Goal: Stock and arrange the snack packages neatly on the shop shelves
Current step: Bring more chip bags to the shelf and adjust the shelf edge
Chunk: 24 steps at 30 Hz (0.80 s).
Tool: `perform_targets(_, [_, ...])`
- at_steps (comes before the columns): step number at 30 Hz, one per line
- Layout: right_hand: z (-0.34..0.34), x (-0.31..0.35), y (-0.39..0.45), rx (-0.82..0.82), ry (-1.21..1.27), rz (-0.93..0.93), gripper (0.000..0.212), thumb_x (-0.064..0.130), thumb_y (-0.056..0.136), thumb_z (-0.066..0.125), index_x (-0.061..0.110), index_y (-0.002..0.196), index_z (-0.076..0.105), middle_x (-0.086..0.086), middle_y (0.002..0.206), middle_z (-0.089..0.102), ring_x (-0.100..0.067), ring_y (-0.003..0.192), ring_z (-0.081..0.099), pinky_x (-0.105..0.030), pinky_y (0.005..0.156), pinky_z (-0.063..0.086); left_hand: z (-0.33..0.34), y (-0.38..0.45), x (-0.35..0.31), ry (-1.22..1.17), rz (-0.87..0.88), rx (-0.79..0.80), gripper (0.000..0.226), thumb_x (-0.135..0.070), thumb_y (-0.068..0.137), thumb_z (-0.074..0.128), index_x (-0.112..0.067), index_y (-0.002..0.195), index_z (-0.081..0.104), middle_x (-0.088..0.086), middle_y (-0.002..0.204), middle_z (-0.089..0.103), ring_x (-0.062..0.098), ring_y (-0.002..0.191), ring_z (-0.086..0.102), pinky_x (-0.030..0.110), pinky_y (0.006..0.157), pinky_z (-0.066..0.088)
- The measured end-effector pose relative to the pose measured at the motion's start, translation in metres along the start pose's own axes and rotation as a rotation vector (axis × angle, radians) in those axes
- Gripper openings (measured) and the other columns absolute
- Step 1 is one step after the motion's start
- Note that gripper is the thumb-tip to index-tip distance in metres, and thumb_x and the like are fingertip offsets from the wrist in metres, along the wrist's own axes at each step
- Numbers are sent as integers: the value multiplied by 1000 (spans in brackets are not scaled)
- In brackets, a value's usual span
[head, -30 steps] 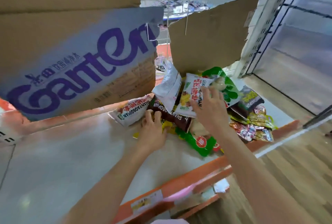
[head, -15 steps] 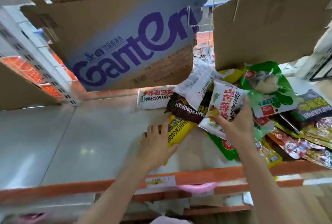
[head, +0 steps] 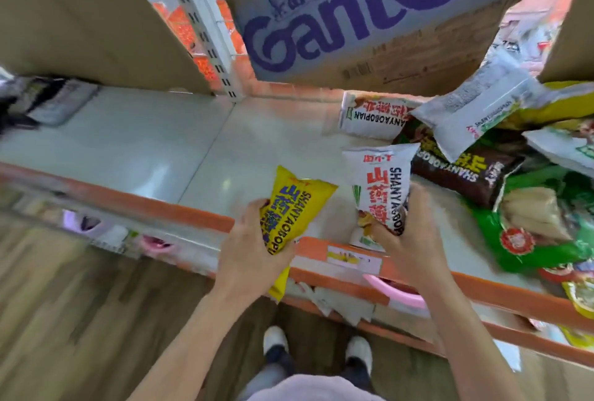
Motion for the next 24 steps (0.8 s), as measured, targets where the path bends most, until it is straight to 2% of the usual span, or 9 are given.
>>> perform_targets(1, [9, 6, 0, 46, 40, 10, 60, 8, 73, 75, 25, 118, 39, 20, 102, 56, 0, 90, 58, -23, 81, 51, -6, -5, 11, -41, -33, -2, 58, -28, 66, 79, -23, 114, 46, 2, 102, 62, 23, 90, 60, 32, 74, 46])
perform_targets(2, [17, 12, -1, 65, 51, 3, 65, 10, 74, 75, 38, 116, 34, 31, 98, 57, 7, 85, 61, -17, 72, 52, -11, -10, 22, -86, -67, -5, 56, -27, 66, 79, -27, 110, 45, 0, 99, 62, 21, 89, 61, 30, 73, 45])
perform_targets(5, [39, 35, -2, 62, 49, -20, 74, 12, 71, 76, 53, 106, 26, 35, 92, 55, 17, 80, 58, -10, 59, 47, -28, -24, 58, -188, -150, -32, 57, -21, 67, 78, -29, 111, 43, -5, 98, 61, 18, 90, 61, 32, 77, 47])
perform_targets(9, [93, 67, -11, 178, 123, 23, 65, 21, 68, 75, 43, 110, 31, 20, 94, 61, 4, 75, 64, -16, 53, 52, -61, -41, 110, -227, -165, -112, 58, -22, 66, 77, -31, 113, 42, -13, 97, 57, 0, 84, 55, 6, 70, 40])
perform_targets(12, [148, 98, -28, 345, 21, -19, 62, 20, 70, 74, 36, 110, 30, 19, 93, 59, 5, 73, 62, -14, 51, 50, -95, -55, 152, -243, -191, -198, 59, -24, 67, 75, -36, 111, 40, -20, 96, 52, -6, 81, 49, -1, 68, 36])
perform_targets(15, [209, 128, -46, 525, -34, -64, 63, 18, 72, 73, 42, 109, 28, 23, 92, 60, 10, 77, 61, -10, 55, 49, -129, -73, 203, -269, -253, -284, 60, -21, 68, 77, -37, 110, 38, -17, 95, 53, -6, 82, 50, 1, 68, 36])
perform_targets(18, [267, 160, -63, 652, -106, -95, 62, 23, 72, 73, 52, 103, 29, 21, 92, 62, 7, 77, 62, -14, 60, 51, -158, -95, 256, -287, -347, -341, 57, -19, 68, 78, -31, 110, 41, -9, 96, 55, 11, 86, 52, 3, 66, 34])
perform_targets(21, [326, 188, -76, 727, -139, -146, 48, 29, 71, 74, 41, 98, 36, 16, 94, 62, 4, 76, 60, -16, 59, 48, -188, -112, 302, -305, -427, -418, 60, -20, 68, 77, -23, 118, 45, -6, 102, 57, 14, 91, 55, 12, 70, 36])
perform_targets(24, [385, 219, -91, 798, -79, -179, 45, 19, 73, 76, 35, 92, 39, 14, 91, 60, 10, 73, 59, -10, 53, 44, -219, -130, 342, -311, -500, -519, 57, -18, 67, 78, -25, 114, 45, -4, 102, 58, 13, 89, 55, 17, 69, 37])
Point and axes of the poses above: each hand's wrist, its own y-axis towards the middle knuckle, its own z-axis out of the palm, x = y × z, the point moved 6 cm from there along y, towards the middle knuckle
